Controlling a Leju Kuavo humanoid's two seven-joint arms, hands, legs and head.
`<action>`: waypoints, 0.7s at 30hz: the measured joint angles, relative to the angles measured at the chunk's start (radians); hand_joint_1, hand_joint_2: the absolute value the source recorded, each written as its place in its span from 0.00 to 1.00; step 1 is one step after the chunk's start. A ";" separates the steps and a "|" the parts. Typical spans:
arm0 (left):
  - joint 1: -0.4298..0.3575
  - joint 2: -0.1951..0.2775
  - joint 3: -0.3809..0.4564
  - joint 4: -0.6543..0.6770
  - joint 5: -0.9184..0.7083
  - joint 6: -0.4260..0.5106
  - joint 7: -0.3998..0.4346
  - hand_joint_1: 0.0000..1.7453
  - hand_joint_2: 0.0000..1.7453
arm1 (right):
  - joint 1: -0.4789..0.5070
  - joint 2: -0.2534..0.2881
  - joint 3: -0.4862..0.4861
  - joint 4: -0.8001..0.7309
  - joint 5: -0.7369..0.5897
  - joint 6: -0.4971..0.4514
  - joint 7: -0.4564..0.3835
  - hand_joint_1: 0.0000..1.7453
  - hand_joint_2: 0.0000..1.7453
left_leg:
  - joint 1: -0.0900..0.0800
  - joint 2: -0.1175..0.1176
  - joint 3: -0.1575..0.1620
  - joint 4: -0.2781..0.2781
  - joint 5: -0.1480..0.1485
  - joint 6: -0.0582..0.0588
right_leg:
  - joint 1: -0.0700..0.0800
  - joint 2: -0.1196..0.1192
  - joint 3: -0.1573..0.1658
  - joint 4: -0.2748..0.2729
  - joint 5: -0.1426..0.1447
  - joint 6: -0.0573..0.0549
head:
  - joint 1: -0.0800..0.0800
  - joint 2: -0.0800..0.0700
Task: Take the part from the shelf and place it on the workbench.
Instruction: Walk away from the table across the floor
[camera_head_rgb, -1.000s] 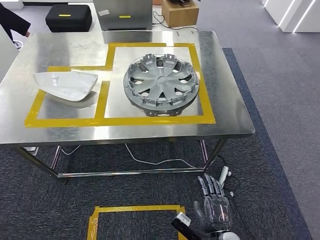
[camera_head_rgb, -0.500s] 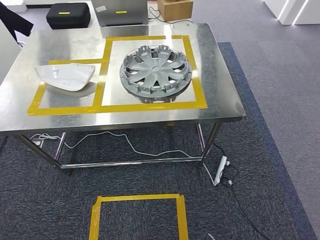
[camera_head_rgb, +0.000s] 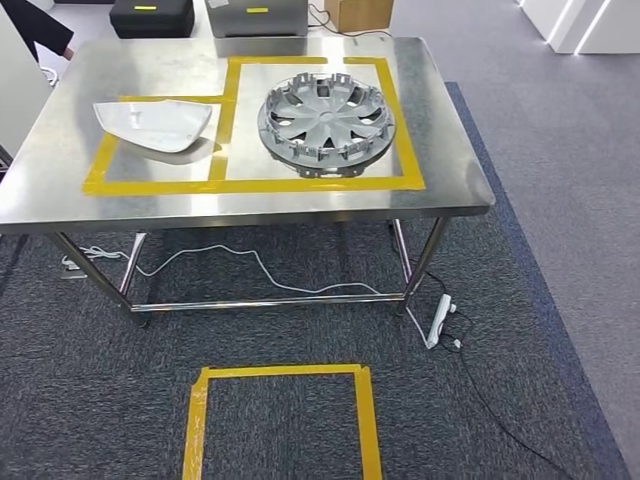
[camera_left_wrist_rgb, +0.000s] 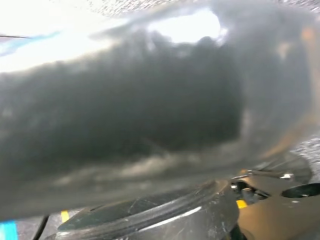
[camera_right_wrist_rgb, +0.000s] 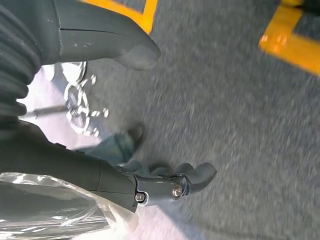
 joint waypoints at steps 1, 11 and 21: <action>0.000 -0.001 0.001 0.000 -0.001 0.002 0.000 0.00 0.00 | -0.002 0.000 -0.007 0.001 -0.003 0.005 -0.017 0.00 1.00 | -0.001 0.000 -0.014 0.000 0.014 -0.002 | 0.001 0.000 0.044 -0.044 0.033 -0.005 | 0.000 0.000; 0.006 -0.008 0.001 0.002 -0.008 0.024 0.015 0.00 0.00 | -0.015 0.019 -0.017 0.022 0.065 0.042 -0.024 0.00 1.00 | 0.005 -0.002 -0.066 0.101 -0.079 -0.052 | 0.014 -0.008 0.191 -0.354 0.081 -0.061 | -0.008 0.000; 0.000 -0.007 0.001 0.002 -0.007 0.028 0.010 0.00 0.00 | -0.013 0.029 -0.011 0.026 0.053 0.052 0.000 0.00 1.00 | -0.002 -0.007 0.195 -0.026 -0.126 -0.033 | 0.019 -0.014 0.010 -0.266 0.183 -0.036 | -0.012 0.000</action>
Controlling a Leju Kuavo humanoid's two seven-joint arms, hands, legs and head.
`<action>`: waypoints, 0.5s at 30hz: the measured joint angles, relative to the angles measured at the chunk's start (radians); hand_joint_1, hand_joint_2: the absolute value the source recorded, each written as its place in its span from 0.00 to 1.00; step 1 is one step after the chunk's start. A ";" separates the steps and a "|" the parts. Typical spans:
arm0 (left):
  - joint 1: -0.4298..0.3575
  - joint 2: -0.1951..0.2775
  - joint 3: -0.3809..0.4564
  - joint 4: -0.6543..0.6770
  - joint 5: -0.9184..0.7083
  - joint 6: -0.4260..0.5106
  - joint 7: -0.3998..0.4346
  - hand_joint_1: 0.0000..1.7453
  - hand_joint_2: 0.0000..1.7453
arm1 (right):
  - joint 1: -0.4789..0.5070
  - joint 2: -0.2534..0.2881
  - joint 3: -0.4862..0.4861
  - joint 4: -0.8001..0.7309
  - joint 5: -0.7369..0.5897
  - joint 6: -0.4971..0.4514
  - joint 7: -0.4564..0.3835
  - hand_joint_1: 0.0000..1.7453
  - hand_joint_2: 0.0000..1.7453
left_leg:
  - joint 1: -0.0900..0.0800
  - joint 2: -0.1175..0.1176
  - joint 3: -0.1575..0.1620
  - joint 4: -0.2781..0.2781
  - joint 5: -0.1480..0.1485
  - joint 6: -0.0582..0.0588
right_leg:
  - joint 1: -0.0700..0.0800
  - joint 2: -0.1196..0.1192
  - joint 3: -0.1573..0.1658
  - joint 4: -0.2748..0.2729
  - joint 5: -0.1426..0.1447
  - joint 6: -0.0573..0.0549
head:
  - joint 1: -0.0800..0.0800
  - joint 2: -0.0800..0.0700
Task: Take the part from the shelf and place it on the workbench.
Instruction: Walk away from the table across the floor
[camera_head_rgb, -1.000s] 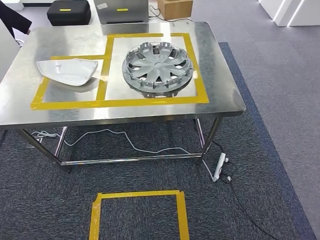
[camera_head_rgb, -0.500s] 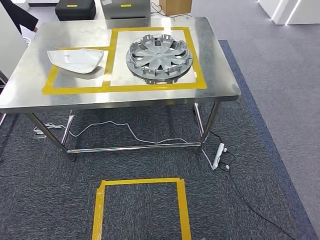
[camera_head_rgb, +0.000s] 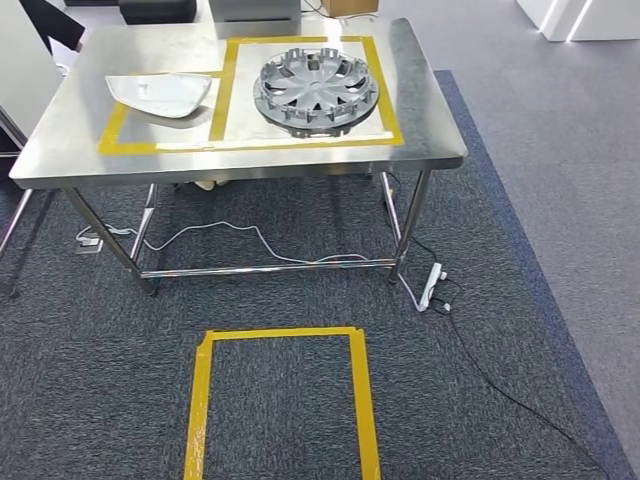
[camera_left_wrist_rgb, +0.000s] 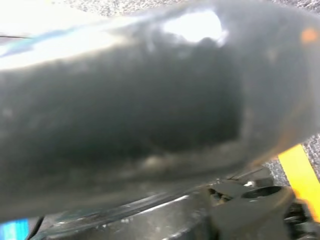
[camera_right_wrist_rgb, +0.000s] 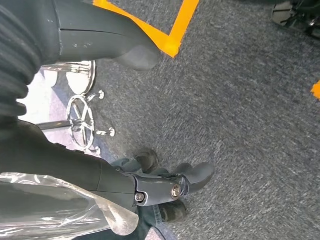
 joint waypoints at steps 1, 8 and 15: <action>0.000 0.000 0.000 0.000 0.000 0.000 0.000 0.00 0.00 | 0.001 0.000 0.000 0.001 -0.002 0.001 0.000 0.00 1.00 | 0.000 0.001 -0.007 -0.005 0.004 0.008 | -0.002 0.000 -0.005 -0.001 0.008 0.007 | -0.001 0.000; 0.001 -0.005 0.000 0.000 -0.001 0.011 0.002 0.00 0.00 | 0.007 0.000 -0.001 0.005 -0.006 0.005 -0.003 0.00 1.00 | 0.000 0.012 -0.124 -0.005 0.103 0.035 | -0.009 0.014 -0.062 0.264 -0.197 0.038 | 0.010 0.000; -0.002 -0.012 0.000 0.000 -0.003 0.013 0.005 0.00 0.00 | -0.004 0.000 -0.001 0.006 -0.007 -0.002 -0.018 0.00 1.00 | -0.005 0.013 -0.211 0.002 0.200 0.009 | -0.006 0.019 0.244 -0.082 -0.149 0.013 | 0.011 0.000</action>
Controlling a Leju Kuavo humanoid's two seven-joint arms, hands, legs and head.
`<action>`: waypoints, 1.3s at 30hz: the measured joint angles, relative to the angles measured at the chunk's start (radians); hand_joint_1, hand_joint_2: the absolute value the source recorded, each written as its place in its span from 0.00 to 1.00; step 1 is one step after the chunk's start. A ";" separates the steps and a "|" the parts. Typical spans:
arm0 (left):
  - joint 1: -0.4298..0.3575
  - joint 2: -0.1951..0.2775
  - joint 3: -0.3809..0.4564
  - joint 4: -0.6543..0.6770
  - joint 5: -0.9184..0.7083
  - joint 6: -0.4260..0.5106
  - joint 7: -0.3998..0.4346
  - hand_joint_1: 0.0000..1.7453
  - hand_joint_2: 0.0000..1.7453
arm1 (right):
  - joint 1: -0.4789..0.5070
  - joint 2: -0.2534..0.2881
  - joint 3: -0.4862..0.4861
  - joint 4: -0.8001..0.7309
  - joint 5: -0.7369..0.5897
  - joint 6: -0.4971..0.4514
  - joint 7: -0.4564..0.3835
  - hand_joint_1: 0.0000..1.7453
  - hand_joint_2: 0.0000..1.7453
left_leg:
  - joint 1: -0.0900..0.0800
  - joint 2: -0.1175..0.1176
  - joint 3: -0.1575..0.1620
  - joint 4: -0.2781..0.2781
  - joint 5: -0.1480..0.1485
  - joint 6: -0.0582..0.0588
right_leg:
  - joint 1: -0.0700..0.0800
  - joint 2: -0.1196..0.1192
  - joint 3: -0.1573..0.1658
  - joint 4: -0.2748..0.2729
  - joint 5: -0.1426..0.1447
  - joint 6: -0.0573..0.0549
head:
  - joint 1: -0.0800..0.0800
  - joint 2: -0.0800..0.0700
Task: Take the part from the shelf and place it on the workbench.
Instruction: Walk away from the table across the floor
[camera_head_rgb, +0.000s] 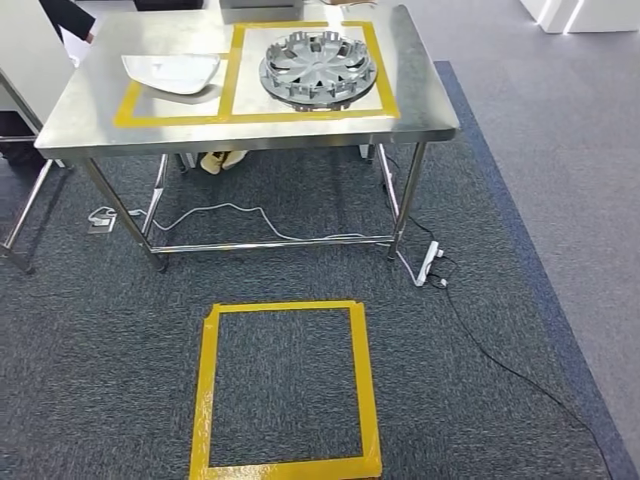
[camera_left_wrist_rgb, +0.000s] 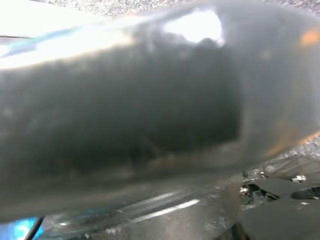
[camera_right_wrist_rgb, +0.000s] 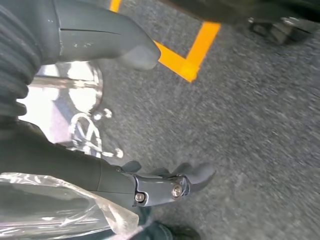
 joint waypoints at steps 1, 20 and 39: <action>0.001 0.000 0.000 0.000 0.000 0.000 0.000 0.00 0.00 | 0.000 0.001 0.000 0.001 -0.002 -0.001 0.000 0.00 1.00 | 0.001 0.000 -0.006 -0.003 0.014 -0.006 | 0.001 0.000 -0.002 -0.016 -0.002 -0.009 | -0.001 0.000; 0.006 -0.006 0.000 0.001 -0.001 0.002 0.002 0.00 0.00 | 0.013 0.010 -0.039 0.006 -0.047 -0.006 -0.010 0.00 1.00 | 0.000 -0.002 0.158 -0.030 -0.142 0.034 | 0.009 -0.006 -0.272 0.141 0.057 0.001 | -0.015 0.000; 0.011 -0.006 0.000 0.002 -0.001 0.002 0.002 0.00 0.00 | 0.010 0.010 -0.051 0.006 -0.050 -0.006 -0.011 0.00 1.00 | 0.005 -0.005 -0.026 0.286 -0.233 -0.028 | 0.004 -0.013 -0.127 0.015 0.085 -0.045 | -0.019 0.000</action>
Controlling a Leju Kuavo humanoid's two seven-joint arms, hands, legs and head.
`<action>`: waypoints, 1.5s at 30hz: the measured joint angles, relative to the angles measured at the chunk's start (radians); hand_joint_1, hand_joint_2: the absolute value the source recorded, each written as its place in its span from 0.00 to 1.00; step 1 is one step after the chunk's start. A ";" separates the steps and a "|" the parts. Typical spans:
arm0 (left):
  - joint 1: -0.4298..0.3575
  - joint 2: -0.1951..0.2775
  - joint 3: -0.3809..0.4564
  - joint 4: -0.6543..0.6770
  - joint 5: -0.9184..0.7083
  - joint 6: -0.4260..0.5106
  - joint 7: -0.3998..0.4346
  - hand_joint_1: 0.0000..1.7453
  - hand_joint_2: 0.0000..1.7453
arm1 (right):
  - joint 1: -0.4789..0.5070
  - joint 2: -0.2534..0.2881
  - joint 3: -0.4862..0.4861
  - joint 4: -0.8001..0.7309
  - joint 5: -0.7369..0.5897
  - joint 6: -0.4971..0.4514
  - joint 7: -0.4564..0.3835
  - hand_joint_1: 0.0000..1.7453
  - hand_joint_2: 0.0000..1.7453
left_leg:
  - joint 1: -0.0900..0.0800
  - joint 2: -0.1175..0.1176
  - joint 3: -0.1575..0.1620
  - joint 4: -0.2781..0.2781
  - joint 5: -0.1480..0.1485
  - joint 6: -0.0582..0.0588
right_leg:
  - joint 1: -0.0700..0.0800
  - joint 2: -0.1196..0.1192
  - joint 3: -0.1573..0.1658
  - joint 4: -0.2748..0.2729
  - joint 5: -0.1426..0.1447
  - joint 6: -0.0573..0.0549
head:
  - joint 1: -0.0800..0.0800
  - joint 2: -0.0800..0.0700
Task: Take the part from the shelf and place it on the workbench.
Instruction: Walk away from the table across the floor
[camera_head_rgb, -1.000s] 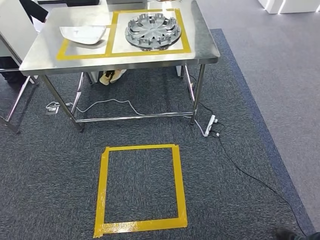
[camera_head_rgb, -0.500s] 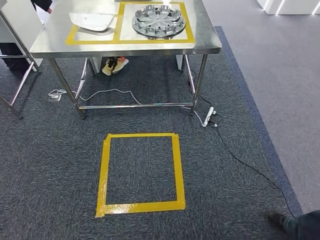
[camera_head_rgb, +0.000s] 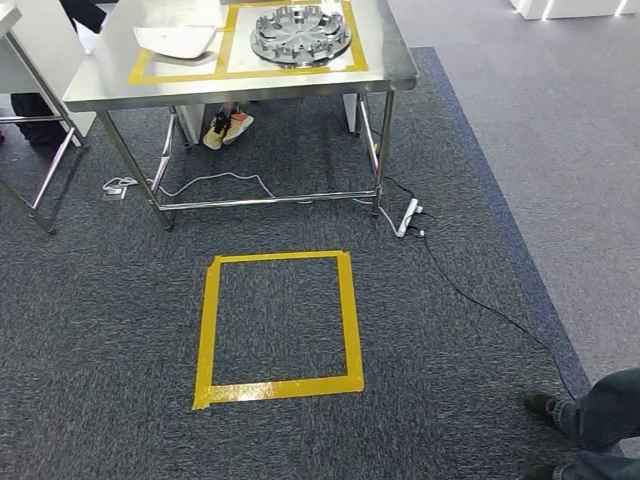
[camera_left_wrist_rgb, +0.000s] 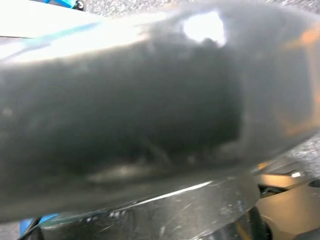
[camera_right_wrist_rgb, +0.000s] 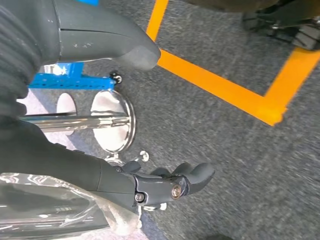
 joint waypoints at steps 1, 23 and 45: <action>-0.001 0.000 0.000 0.000 0.000 0.000 0.000 0.00 0.00 | 0.000 0.000 0.000 0.000 0.000 0.000 0.000 0.00 1.00 | 0.000 0.000 0.019 0.008 0.025 0.002 | 0.001 -0.001 -0.021 0.009 0.010 0.000 | 0.000 0.000; -0.007 -0.005 -0.013 0.000 -0.023 0.004 0.012 0.00 0.00 | -0.002 0.000 -0.009 0.000 -0.005 0.049 0.009 0.00 0.00 | -0.014 0.007 0.092 -0.298 0.156 0.037 | -0.008 0.011 0.068 -0.009 -0.066 0.044 | 0.012 0.000; -0.005 -0.003 -0.016 0.000 -0.023 0.001 0.012 0.00 0.00 | 0.003 0.000 -0.052 0.000 -0.046 0.076 0.003 0.00 0.00 | -0.009 0.003 0.080 -0.307 0.188 0.030 | 0.000 0.004 0.050 -0.005 -0.058 0.023 | 0.010 0.000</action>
